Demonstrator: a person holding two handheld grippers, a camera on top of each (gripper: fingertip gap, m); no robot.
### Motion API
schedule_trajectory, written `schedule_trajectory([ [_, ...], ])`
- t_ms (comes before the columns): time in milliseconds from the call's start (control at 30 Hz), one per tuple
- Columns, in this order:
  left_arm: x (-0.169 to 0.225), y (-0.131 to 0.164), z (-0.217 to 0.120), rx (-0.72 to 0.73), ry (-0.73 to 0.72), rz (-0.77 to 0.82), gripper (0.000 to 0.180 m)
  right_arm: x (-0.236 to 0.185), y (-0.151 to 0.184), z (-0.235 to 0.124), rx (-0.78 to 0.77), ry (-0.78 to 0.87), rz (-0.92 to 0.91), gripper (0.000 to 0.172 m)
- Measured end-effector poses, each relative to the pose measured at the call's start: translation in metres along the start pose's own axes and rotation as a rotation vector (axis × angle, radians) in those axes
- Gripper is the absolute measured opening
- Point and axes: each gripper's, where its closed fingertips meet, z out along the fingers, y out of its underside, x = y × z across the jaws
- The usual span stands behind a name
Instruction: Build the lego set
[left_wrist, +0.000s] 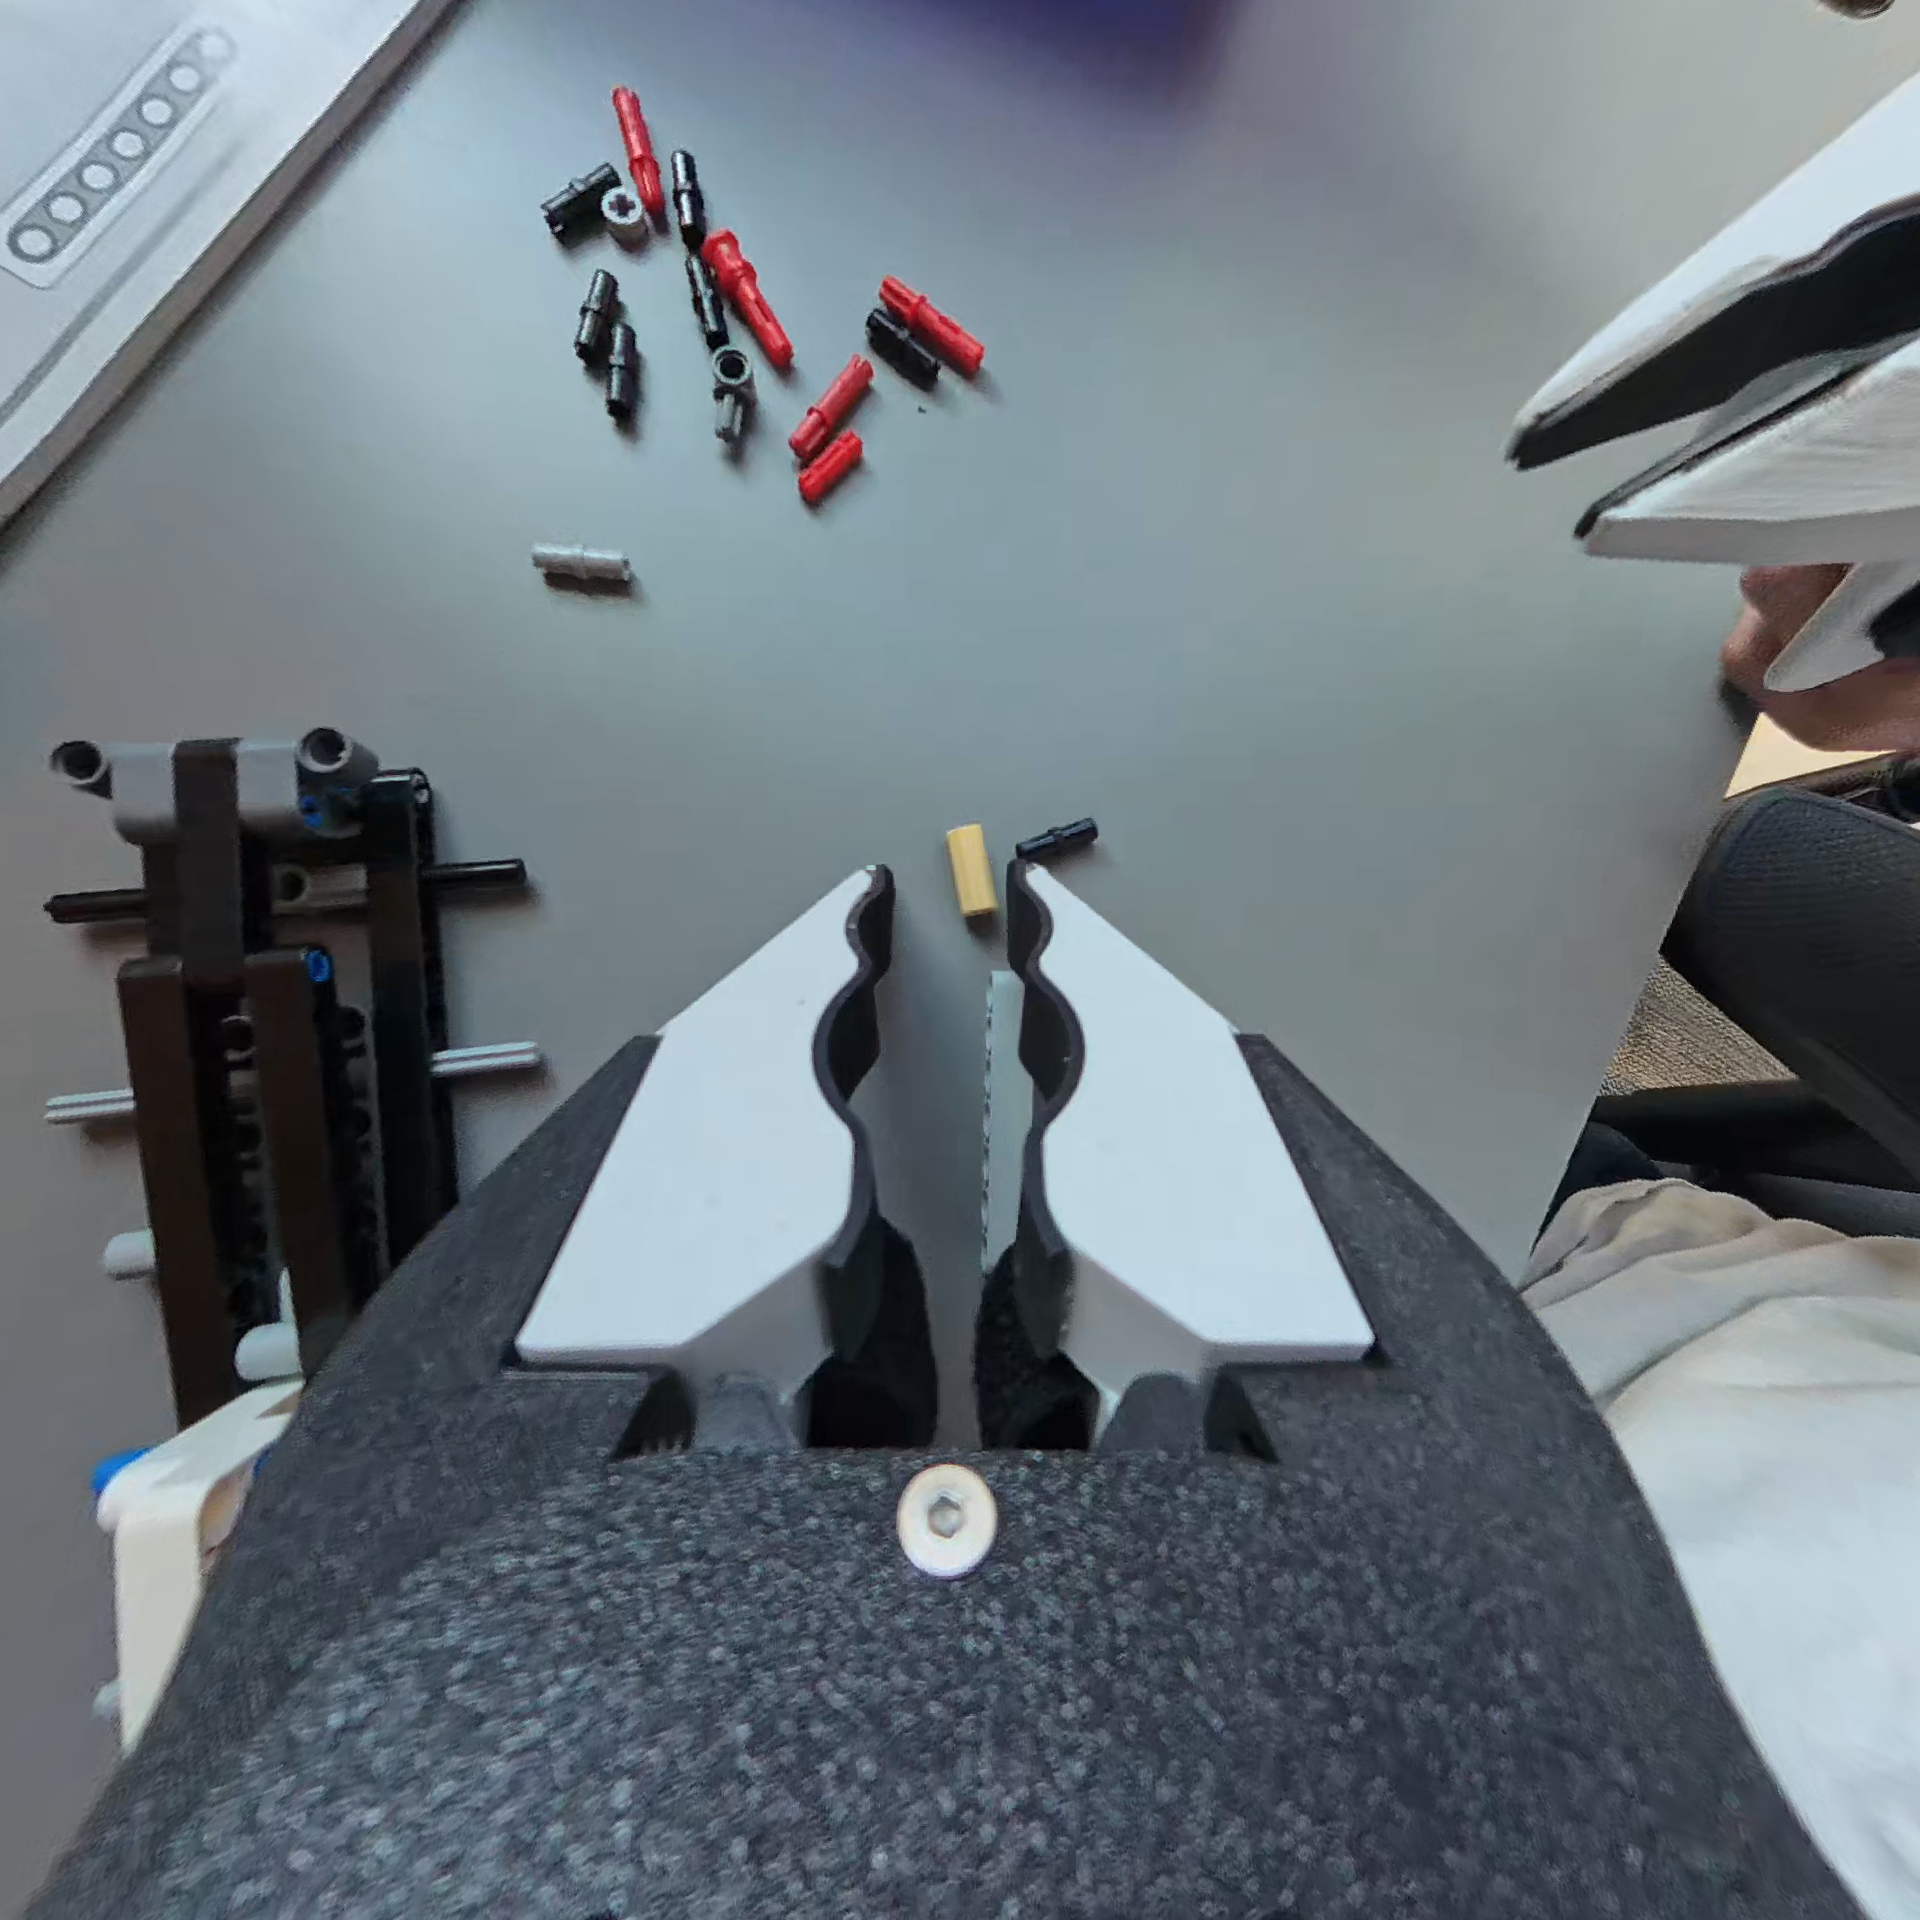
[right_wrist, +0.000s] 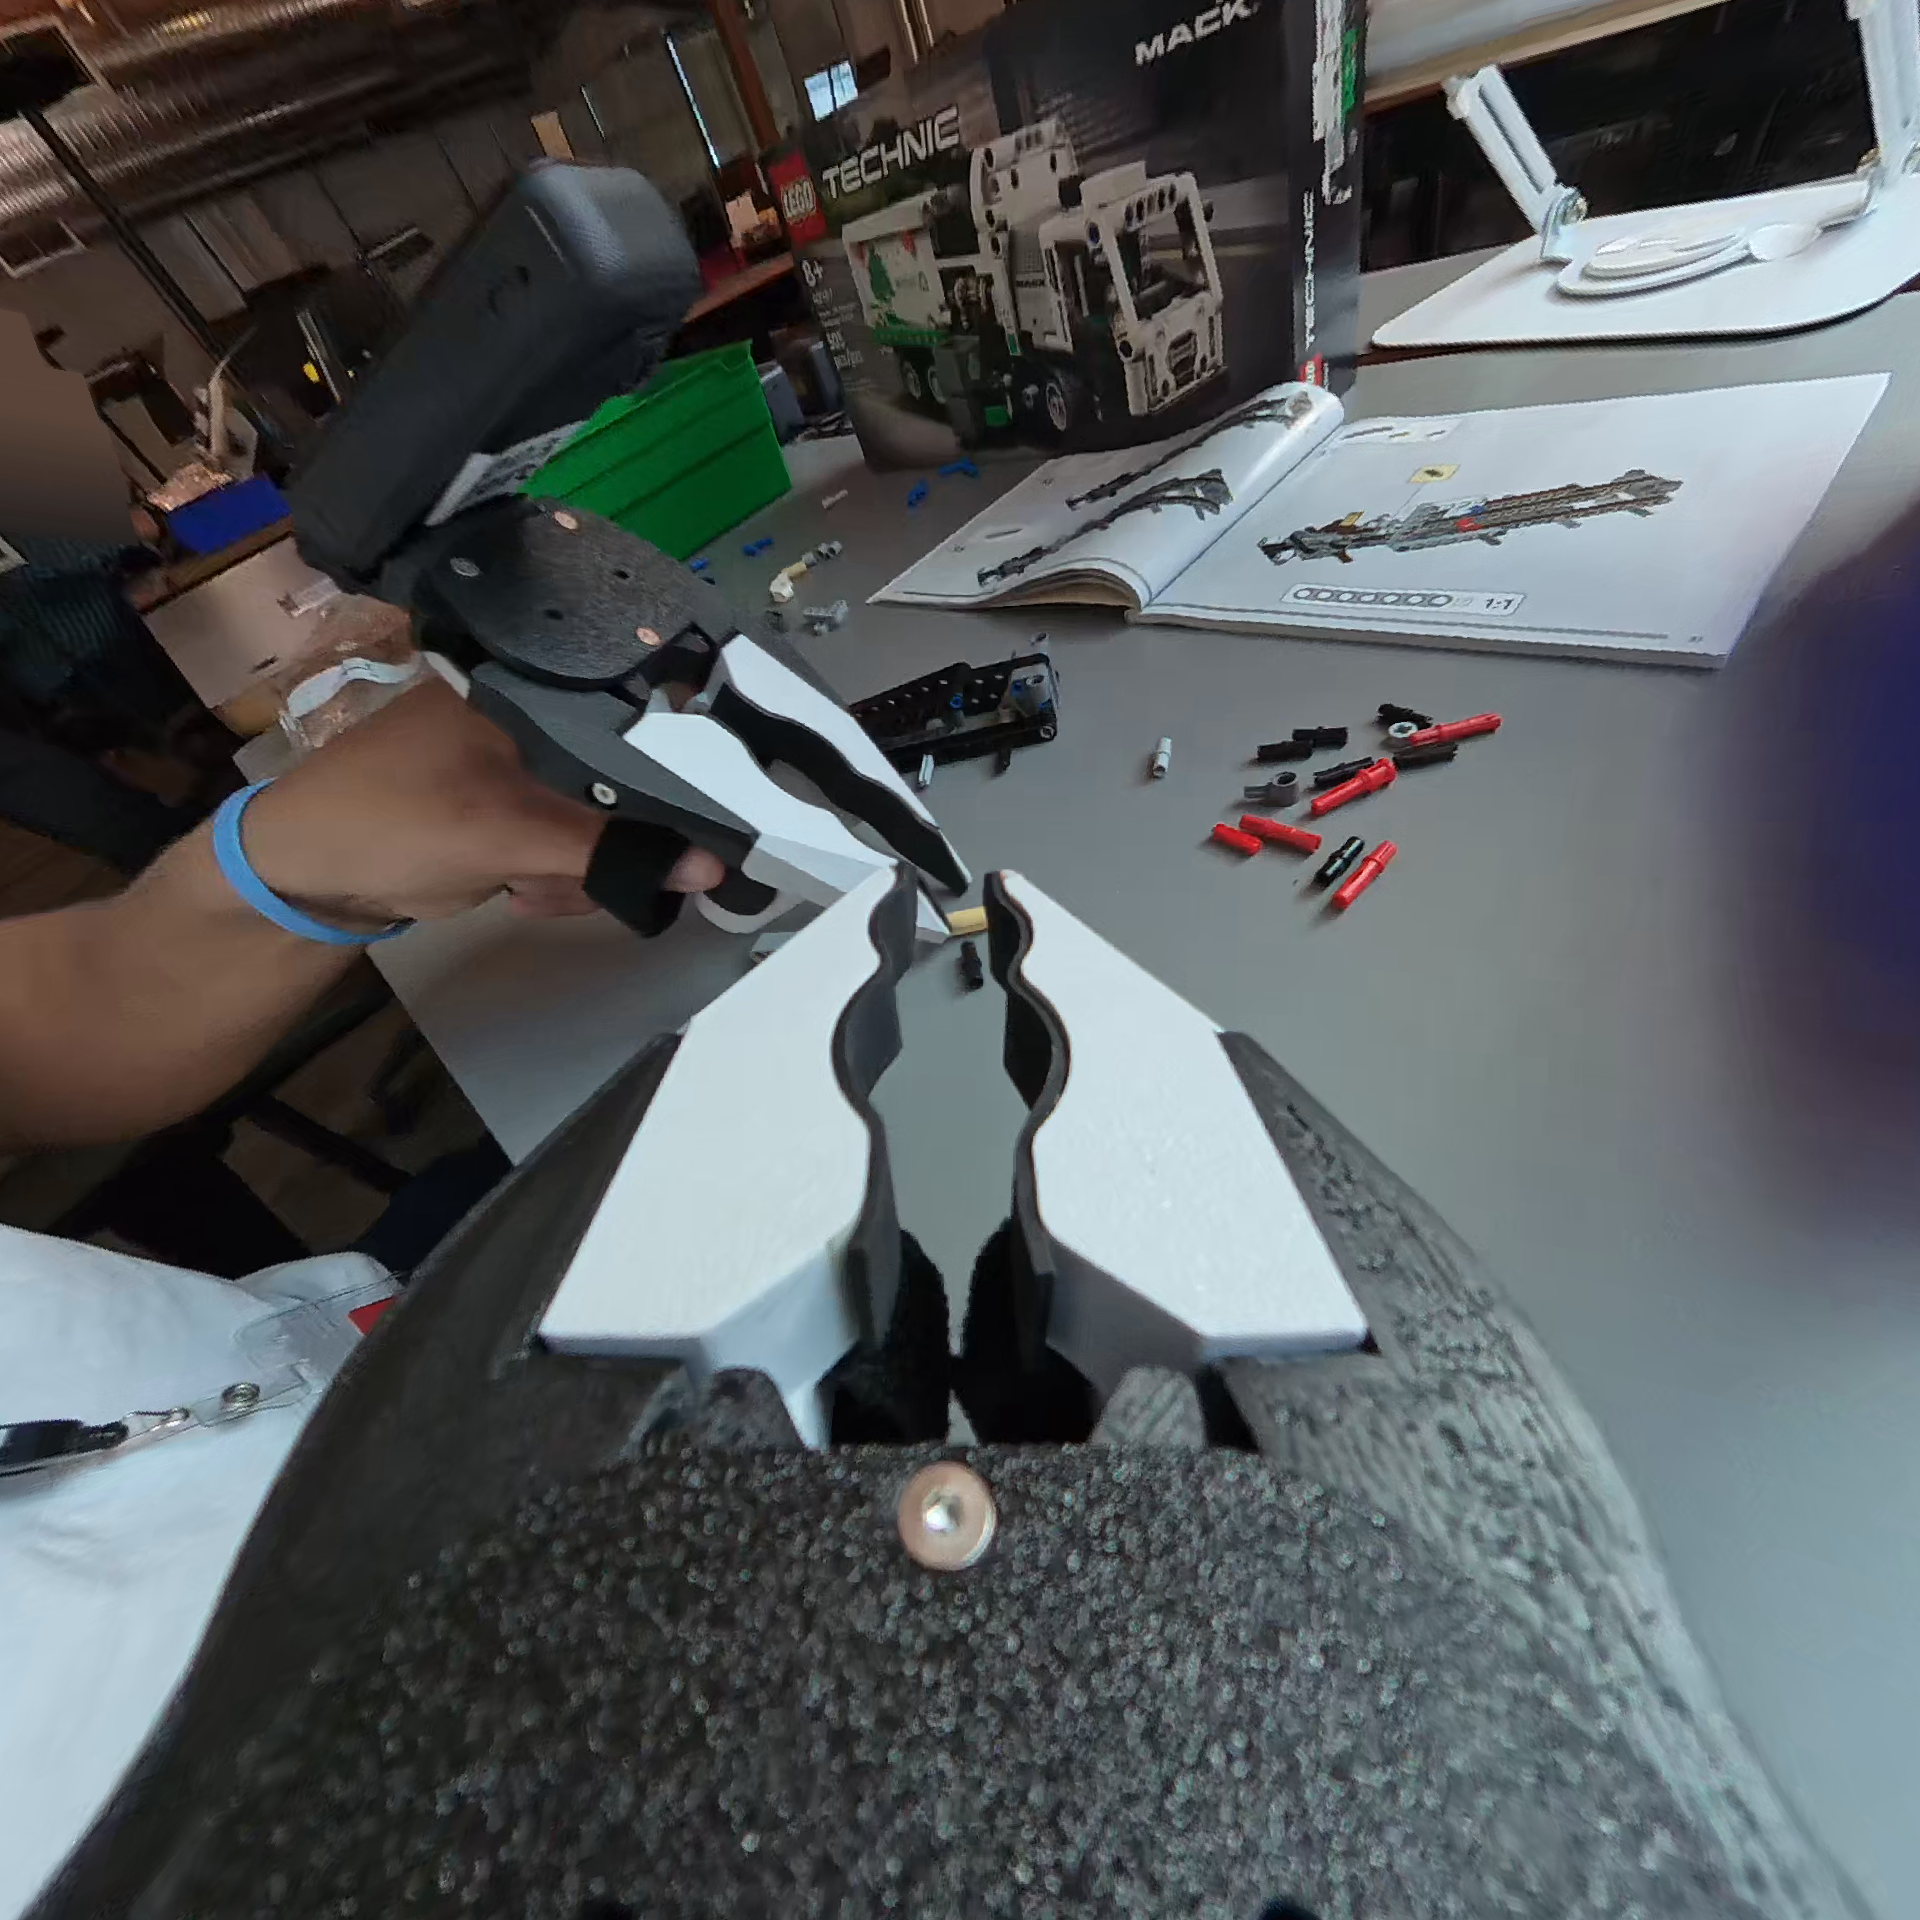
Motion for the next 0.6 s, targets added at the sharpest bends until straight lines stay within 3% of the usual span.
schedule_trajectory([
  [300, 0.008, -0.003, 0.001, 0.001, 0.027, 0.128, 0.005, -0.002, 0.006, 0.000, -0.036, -0.023, 0.014, 0.012],
  [400, 0.025, -0.020, -0.024, 0.214, 0.024, 0.334, 0.005, -0.008, 0.002, 0.008, -0.024, -0.091, 0.088, 0.013],
  [500, 0.043, -0.033, -0.071, 0.494, -0.055, 0.524, 0.005, -0.032, -0.013, 0.017, 0.018, -0.272, 0.210, 0.015],
  [600, 0.048, -0.031, -0.104, 0.614, -0.141, 0.637, 0.005, -0.059, -0.025, 0.025, 0.025, -0.460, 0.321, 0.015],
])
